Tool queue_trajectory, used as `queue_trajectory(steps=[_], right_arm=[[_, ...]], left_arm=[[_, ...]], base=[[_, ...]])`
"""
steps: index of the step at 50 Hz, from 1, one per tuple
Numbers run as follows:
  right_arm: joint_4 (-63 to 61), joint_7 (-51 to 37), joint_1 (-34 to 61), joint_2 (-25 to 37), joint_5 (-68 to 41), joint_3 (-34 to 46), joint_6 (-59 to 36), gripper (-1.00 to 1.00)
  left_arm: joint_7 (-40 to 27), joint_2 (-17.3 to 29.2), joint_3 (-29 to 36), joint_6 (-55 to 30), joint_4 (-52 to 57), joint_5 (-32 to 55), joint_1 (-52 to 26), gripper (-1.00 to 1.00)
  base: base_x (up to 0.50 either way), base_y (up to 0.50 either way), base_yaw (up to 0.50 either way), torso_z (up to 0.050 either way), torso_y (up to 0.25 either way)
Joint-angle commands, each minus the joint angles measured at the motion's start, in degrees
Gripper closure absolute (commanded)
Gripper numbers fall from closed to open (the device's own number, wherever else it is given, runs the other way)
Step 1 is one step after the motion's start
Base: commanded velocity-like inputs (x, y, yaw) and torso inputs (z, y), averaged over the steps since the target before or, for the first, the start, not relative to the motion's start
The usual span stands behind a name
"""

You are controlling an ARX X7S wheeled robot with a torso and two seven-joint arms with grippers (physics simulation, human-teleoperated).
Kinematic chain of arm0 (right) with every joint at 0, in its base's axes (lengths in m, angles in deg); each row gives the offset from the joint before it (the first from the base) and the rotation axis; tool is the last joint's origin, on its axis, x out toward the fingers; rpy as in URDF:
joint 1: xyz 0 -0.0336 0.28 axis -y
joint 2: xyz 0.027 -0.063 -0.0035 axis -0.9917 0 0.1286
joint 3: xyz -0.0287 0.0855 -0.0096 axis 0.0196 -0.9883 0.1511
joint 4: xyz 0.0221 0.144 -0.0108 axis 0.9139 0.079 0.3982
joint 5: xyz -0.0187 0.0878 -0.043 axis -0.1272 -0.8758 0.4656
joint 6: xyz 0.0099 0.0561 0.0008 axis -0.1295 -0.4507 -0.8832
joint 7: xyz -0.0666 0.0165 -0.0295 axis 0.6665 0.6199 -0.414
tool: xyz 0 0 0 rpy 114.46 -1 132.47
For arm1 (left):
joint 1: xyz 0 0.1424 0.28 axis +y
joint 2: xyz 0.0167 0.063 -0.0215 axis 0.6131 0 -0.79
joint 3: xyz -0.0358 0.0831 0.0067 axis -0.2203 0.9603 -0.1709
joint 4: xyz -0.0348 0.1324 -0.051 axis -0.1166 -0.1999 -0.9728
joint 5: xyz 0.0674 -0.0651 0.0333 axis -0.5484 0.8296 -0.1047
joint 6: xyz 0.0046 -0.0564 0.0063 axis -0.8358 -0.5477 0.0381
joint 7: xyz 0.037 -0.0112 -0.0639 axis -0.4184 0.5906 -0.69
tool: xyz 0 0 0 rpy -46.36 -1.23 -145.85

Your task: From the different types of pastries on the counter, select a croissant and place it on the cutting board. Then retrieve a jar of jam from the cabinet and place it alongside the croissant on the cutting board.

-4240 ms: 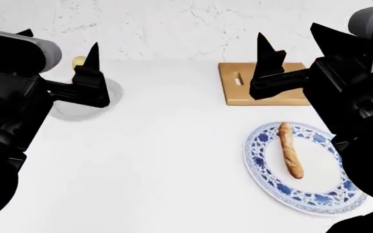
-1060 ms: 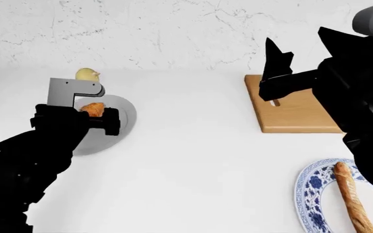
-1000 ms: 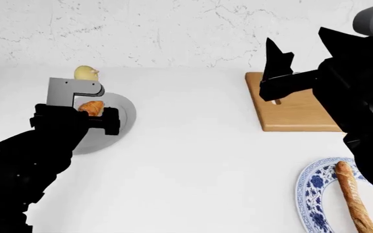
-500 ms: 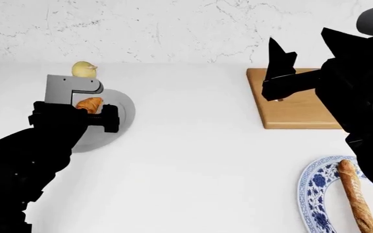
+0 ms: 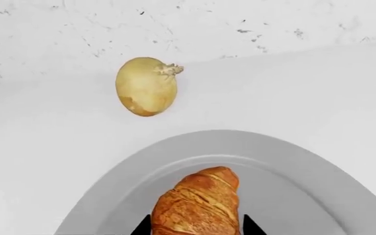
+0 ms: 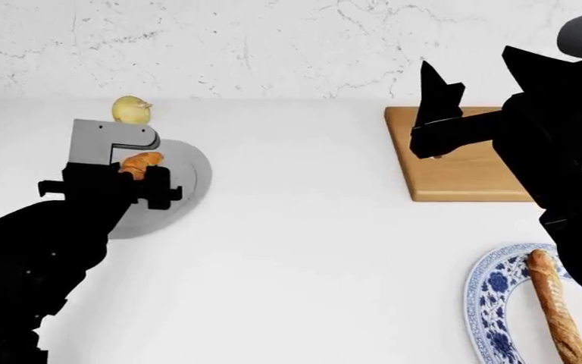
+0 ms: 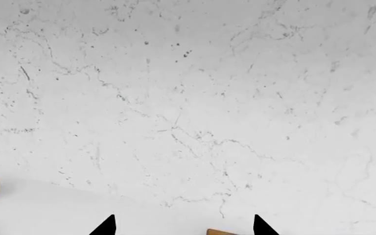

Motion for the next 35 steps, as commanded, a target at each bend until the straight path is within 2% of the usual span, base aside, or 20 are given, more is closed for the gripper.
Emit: queue_trajectory(steps=[1,12,22,30,35], right_arm=[[0.0,-0.56,0.07,0.28,-0.72,0.01,0.19,-1.0],[-0.2,-1.51,0.49,0.52,-1.98,-0.17,0.0,-1.0],[0.09,-3.16,0.46,1.14,-3.37,-0.35,-1.03,-1.0],[0.72,-4.56,0.89,1.49,-4.24,-0.42,-1.65,-1.0],[0.17,-4.04,0.83,1.95,-3.3,-0.28,-0.54,-1.0]], left_arm=[[-0.18,0.18,0.02,-0.65,2.15,3.11,0.21,1.0],[-2.27,1.73,-1.85,-3.31,11.56,4.81,-2.6,1.0],[-0.31,4.09,-1.8,-1.57,18.33,6.0,-1.47,1.0],[-1.99,4.01,-3.91,-4.02,24.66,8.65,-2.37,1.0],[-3.55,3.31,-4.06,-5.99,27.13,9.52,-3.98,1.0]], base=[[0.0,0.0,0.0,0.0,0.0],[0.0,0.0,0.0,0.0,0.0],[-0.11,-0.04,0.0,0.0,0.0],[-0.43,-0.32,0.0,0.0,0.0],[-0.15,-0.5,0.0,0.0,0.0]])
